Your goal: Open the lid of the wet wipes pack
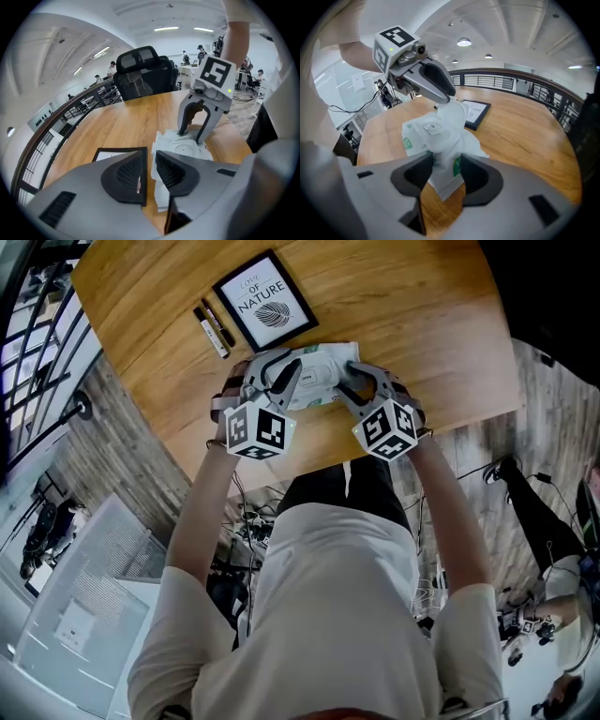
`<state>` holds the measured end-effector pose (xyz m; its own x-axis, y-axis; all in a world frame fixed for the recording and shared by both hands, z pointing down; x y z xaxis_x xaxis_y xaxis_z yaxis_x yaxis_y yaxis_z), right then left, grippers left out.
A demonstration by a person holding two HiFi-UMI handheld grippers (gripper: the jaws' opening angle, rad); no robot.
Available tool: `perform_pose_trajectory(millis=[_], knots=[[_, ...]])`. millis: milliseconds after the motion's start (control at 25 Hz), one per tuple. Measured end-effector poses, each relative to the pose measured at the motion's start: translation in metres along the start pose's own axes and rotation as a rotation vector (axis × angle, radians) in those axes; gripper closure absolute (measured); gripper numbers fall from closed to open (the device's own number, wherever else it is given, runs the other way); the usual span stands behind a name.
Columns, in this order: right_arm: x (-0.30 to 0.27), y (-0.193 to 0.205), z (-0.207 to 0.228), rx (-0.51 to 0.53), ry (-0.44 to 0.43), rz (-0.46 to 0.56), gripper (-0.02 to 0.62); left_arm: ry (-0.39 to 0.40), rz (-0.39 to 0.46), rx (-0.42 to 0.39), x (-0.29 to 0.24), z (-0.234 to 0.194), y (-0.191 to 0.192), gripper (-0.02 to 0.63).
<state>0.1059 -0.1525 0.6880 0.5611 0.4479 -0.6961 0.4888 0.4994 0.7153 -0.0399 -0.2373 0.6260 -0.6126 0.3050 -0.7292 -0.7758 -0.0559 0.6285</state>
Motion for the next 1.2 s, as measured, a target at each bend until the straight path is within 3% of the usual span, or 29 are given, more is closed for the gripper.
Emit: perform_pose_trajectory(millis=[480, 760, 1200], knots=[[0.002, 0.001, -0.001, -0.023, 0.024, 0.012, 0.42, -0.105, -0.084, 0.049, -0.032, -0.017, 0.025, 0.52], [-0.001, 0.003, -0.003, -0.032, 0.033, 0.007, 0.42, -0.134, -0.129, 0.021, -0.048, -0.013, 0.031, 0.508], [0.04, -0.013, -0.011, 0.006, 0.06, -0.018, 0.42, -0.265, -0.119, 0.053, 0.017, -0.007, 0.005, 0.506]])
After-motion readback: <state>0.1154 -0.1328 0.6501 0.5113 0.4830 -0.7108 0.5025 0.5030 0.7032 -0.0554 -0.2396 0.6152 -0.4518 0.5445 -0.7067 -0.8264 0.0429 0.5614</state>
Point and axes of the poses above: the fingertips, and each gripper's own axes: x backward along the fingers, z to its right, y out of its underside, the point moved 9 cm from there along x, backward along the fingers, and after that the axes turned 4 degrees about z, right-handed, at the moved point
